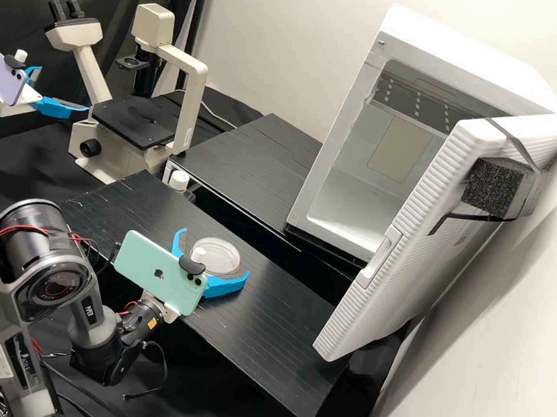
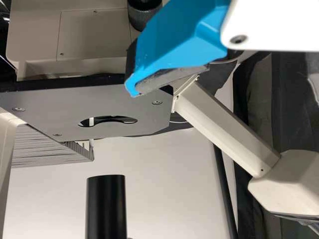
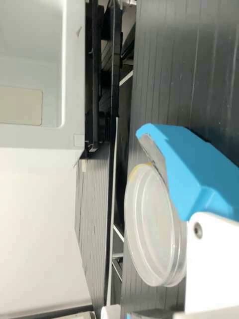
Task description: Return the petri dish to the incubator.
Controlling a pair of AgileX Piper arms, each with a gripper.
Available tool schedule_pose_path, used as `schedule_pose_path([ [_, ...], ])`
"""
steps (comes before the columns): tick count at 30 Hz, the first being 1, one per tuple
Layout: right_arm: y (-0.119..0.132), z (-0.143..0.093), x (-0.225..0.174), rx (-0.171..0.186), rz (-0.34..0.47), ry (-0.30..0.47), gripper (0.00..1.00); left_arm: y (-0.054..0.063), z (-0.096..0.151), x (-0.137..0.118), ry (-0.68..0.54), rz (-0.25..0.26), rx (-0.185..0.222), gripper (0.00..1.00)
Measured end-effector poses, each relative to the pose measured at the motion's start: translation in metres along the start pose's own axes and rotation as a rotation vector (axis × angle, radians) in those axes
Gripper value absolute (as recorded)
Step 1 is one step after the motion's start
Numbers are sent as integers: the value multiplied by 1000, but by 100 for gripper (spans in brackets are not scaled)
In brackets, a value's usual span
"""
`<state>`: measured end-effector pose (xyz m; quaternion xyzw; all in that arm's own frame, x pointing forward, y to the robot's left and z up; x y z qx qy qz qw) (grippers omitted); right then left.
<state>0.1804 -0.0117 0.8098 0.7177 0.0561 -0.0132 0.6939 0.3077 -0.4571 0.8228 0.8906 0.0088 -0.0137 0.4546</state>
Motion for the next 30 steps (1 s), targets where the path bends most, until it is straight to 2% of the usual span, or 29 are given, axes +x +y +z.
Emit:
schedule_pose_path([
  [6,-1,-1,1,6,5,-1,0,0,0,0,0,0,0,100],
  [19,4,0,-3,-23,10,-8,0,0,0,0,0,0,0,100],
  [25,5,-3,-3,-80,17,1,0,0,0,0,0,0,0,100],
  [30,1,-3,0,-98,13,-8,0,0,0,0,0,0,0,100],
])
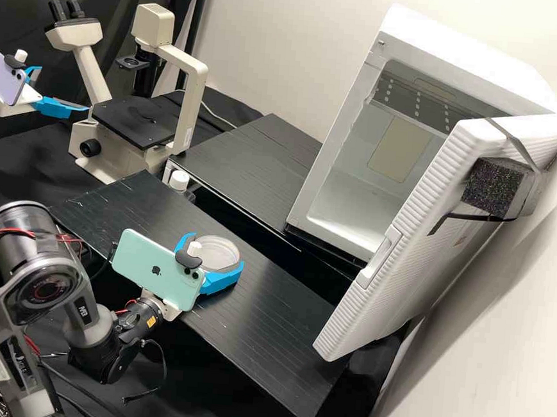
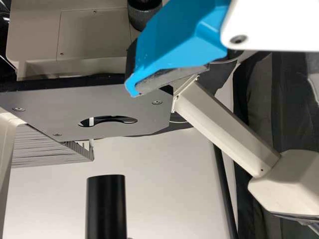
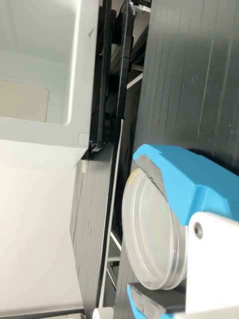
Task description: Return the petri dish to the incubator.
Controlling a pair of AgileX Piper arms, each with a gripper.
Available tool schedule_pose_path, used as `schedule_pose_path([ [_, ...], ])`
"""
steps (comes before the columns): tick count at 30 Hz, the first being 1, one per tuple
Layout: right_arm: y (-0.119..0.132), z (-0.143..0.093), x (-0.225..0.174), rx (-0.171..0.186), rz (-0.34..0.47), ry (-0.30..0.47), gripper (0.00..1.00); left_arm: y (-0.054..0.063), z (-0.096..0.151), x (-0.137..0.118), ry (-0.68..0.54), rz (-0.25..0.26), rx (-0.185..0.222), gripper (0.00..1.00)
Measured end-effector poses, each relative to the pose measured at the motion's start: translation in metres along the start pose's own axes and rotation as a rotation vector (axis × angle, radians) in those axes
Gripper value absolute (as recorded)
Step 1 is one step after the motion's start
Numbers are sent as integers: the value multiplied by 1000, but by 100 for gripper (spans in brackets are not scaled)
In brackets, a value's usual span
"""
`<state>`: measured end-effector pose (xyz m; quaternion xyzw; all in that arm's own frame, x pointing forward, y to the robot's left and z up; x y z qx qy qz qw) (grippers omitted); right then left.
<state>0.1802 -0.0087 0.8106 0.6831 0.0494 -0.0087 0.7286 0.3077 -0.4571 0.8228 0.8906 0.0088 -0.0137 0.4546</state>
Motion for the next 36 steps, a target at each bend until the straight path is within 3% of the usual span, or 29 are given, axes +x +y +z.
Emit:
schedule_pose_path([
  [13,3,1,-3,-14,2,10,0,0,0,0,0,0,0,100],
  [25,37,-4,-26,23,195,-12,0,0,0,0,0,0,0,100],
  [36,65,15,1,61,266,-65,0,0,0,0,0,0,0,100],
])
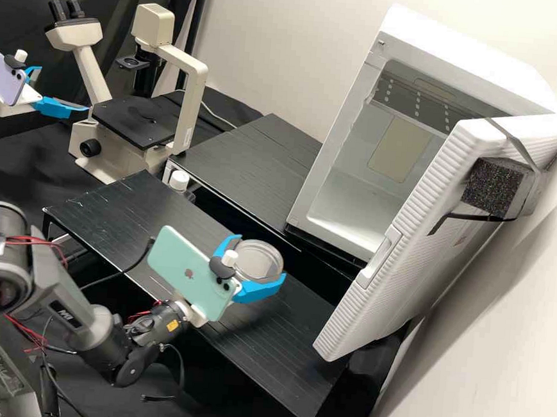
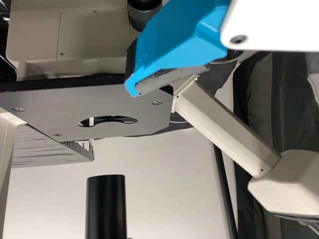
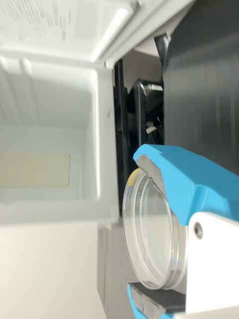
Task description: Return the petri dish to the incubator.
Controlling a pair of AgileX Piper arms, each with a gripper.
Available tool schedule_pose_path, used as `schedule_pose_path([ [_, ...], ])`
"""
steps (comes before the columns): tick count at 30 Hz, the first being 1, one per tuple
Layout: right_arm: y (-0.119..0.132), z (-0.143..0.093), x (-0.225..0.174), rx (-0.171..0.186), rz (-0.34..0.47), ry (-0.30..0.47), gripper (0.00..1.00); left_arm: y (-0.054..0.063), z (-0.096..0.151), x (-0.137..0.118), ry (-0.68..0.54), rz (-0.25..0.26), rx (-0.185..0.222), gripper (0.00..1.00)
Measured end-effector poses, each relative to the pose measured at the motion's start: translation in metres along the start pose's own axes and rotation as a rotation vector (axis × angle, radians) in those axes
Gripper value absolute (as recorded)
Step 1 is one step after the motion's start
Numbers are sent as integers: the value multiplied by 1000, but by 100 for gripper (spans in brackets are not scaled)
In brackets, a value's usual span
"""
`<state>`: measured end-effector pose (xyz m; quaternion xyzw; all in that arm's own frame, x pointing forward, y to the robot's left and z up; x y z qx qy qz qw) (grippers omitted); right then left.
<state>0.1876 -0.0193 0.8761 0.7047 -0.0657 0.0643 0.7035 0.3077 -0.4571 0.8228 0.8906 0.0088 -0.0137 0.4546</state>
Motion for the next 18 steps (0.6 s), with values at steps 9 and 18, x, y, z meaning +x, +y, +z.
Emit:
schedule_pose_path([
  [9,32,12,59,8,116,14,0,0,0,0,0,0,0,100],
  [18,51,12,133,-15,130,10,0,0,0,0,0,0,0,100],
])
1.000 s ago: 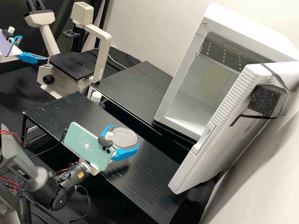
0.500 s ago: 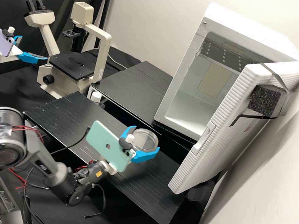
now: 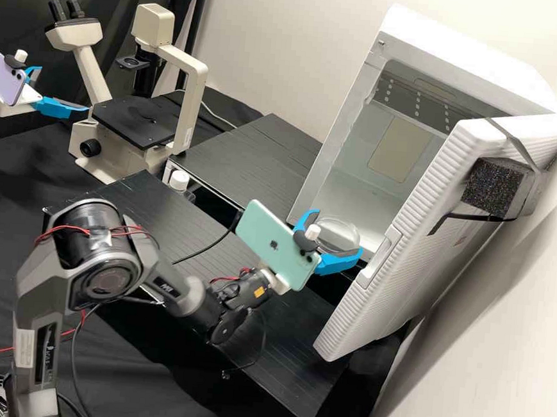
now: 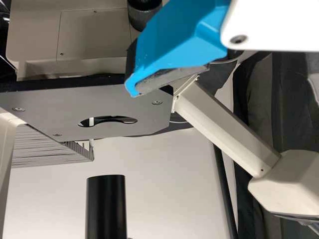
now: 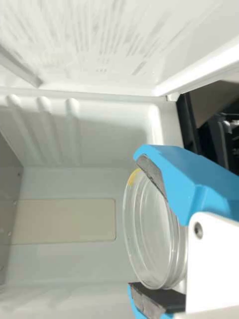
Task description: Return the petri dish to the incubator.
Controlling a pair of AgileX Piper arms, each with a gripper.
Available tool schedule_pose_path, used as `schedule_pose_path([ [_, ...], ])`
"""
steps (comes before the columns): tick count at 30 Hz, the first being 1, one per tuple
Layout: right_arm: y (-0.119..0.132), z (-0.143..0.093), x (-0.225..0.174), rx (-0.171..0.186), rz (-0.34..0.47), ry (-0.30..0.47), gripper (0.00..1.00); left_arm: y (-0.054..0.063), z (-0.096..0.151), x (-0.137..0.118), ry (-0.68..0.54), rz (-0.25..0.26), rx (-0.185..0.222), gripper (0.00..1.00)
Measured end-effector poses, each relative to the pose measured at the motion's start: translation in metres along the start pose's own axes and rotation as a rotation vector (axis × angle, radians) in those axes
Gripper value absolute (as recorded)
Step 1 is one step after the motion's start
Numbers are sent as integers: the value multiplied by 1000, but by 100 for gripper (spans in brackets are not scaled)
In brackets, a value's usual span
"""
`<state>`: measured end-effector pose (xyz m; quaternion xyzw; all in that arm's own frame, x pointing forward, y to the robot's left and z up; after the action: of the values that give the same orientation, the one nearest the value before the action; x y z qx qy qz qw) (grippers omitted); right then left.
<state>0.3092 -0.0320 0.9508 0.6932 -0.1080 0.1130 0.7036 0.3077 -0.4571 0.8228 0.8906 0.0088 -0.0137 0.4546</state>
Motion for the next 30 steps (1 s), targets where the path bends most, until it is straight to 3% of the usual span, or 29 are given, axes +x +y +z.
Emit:
schedule_pose_path([
  [20,9,18,80,-33,-17,-59,0,0,0,0,0,0,0,100],
  [30,9,24,111,38,-64,-74,0,0,0,0,0,0,0,100],
])
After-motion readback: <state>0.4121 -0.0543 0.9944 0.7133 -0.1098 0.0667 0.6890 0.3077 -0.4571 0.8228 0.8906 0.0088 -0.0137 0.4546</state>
